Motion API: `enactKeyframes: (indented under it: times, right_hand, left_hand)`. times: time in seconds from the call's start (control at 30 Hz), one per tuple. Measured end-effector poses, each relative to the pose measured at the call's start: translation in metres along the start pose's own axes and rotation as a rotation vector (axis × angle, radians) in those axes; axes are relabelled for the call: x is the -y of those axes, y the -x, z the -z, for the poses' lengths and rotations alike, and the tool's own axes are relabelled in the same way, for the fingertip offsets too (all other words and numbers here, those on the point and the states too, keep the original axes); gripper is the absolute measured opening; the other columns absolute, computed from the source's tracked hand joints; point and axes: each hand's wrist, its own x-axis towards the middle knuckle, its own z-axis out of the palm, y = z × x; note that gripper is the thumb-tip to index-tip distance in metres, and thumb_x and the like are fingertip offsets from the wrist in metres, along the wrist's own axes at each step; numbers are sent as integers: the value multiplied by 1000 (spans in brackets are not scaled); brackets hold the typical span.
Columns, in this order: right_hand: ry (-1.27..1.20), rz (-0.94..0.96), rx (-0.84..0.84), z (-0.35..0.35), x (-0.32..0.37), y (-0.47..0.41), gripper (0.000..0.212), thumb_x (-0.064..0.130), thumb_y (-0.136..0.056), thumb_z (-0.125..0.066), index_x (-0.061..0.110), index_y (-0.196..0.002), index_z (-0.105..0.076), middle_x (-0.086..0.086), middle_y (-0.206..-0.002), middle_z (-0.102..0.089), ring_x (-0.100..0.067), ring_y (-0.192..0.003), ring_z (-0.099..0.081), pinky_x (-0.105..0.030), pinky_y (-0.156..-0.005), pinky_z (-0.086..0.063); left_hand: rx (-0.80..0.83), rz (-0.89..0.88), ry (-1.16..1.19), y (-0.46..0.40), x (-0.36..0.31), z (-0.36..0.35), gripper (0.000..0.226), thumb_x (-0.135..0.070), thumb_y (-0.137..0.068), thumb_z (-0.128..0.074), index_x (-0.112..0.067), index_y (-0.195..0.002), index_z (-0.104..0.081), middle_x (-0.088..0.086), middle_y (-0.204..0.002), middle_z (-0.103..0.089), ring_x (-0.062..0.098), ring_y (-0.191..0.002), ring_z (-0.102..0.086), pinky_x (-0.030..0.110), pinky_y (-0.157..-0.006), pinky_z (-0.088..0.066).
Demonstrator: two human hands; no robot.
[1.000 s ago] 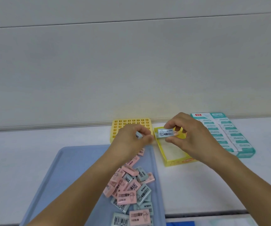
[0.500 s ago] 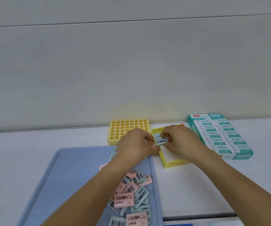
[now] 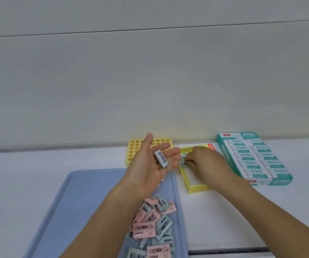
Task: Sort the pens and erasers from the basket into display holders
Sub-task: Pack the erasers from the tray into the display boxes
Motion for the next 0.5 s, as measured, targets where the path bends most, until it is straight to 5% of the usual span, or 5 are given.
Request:
enactKeyframes:
  times: [0.07,0.17,0.33,0.4,0.5]
  right_hand:
    - [-176,19,-158,6,0,5,20,26,-100,-47,19,-103,-66,-1,-97,-60,-22,-96,-58,-37,-77,-47]
    - [-659,88,-417,21,14,15,9,34,-90,-63,29,-91,-71,8,-80,-63,-10,-74,-56,-34,-68,-47]
    - [-606,203,-197,32,29,13,33,36,-82,-70,38,-114,-61,16,-80,-52,0,-73,-50,-27,-67,-47]
    - [-656,164,-190,34,27,12,26,30,-80,-71,36,-103,-63,13,-70,-54,-1,-67,-52,-31,-64,-49]
    - [-791,95,-281,32,23,15,18,22,-75,-69,32,-88,-63,13,-73,-64,-5,-64,-59,-30,-61,-52]
  left_hand:
    - [56,22,90,3,-4,1,67,-59,-94,-43,1,-123,-54,22,-114,-69,32,-104,-69,37,-84,-57]
    - [105,-7,153,5,-5,-1,73,-62,-93,-40,1,-129,-51,21,-120,-67,33,-112,-65,39,-91,-52]
    - [232,-10,65,4,-1,-8,78,-68,-93,-30,2,-111,-60,18,-93,-61,27,-87,-63,32,-80,-53]
    - [245,-7,5,4,0,-10,80,-69,-93,-28,2,-113,-60,15,-86,-65,23,-81,-66,29,-73,-55]
    - [196,-49,-81,4,3,-8,68,-55,-99,-34,2,-123,-61,16,-104,-72,23,-96,-70,28,-80,-57]
